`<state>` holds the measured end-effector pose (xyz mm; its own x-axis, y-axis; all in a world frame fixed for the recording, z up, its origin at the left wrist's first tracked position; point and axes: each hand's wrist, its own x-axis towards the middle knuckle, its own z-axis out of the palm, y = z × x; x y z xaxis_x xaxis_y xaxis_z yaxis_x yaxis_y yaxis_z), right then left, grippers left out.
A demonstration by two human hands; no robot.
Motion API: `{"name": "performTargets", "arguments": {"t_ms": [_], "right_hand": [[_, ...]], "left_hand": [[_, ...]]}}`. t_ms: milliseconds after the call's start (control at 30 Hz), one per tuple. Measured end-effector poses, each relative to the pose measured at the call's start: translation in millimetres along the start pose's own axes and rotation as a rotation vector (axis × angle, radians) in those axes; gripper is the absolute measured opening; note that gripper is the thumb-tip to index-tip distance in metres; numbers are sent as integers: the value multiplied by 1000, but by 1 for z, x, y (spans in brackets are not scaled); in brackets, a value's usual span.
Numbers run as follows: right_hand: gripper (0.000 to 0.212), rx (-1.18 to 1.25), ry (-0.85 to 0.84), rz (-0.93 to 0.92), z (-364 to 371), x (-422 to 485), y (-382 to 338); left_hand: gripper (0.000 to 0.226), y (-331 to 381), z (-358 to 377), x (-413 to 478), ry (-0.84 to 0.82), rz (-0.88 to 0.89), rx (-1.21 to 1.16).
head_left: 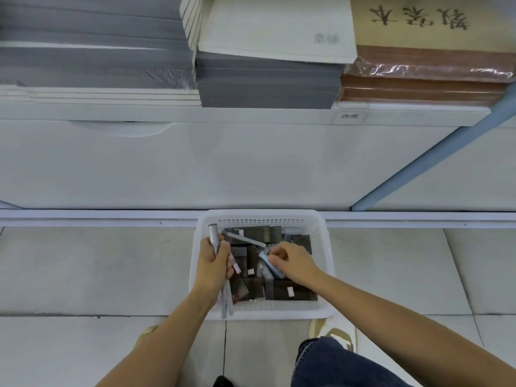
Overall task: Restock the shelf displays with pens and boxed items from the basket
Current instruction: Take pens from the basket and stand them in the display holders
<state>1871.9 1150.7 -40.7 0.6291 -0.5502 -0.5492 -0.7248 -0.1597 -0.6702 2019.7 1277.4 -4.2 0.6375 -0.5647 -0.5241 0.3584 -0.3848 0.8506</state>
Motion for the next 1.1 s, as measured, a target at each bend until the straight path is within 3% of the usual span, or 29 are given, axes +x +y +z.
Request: {"name": "performTargets", "arguments": {"t_ms": [133, 233, 367, 533, 733, 933, 1100], "right_hand": [[26, -324, 46, -14, 19, 13, 6], [28, -428, 52, -37, 28, 21, 8], [23, -225, -67, -71, 11, 21, 3], [16, -42, -198, -250, -29, -7, -44], [20, 128, 30, -431, -102, -54, -119], [16, 565, 312, -623, -161, -116, -180], [20, 627, 474, -760, -203, -169, -220]], "left_hand": [[9, -6, -6, -2, -29, -22, 55], [12, -11, -12, 0, -15, -22, 146], [17, -10, -17, 2, 10, 9, 255], [11, 26, -2, -7, -88, 51, 152], [15, 114, 10, -31, -133, 192, 78], [16, 203, 15, -79, -228, 379, 9], [14, 268, 29, -127, -336, 489, -24]]}}
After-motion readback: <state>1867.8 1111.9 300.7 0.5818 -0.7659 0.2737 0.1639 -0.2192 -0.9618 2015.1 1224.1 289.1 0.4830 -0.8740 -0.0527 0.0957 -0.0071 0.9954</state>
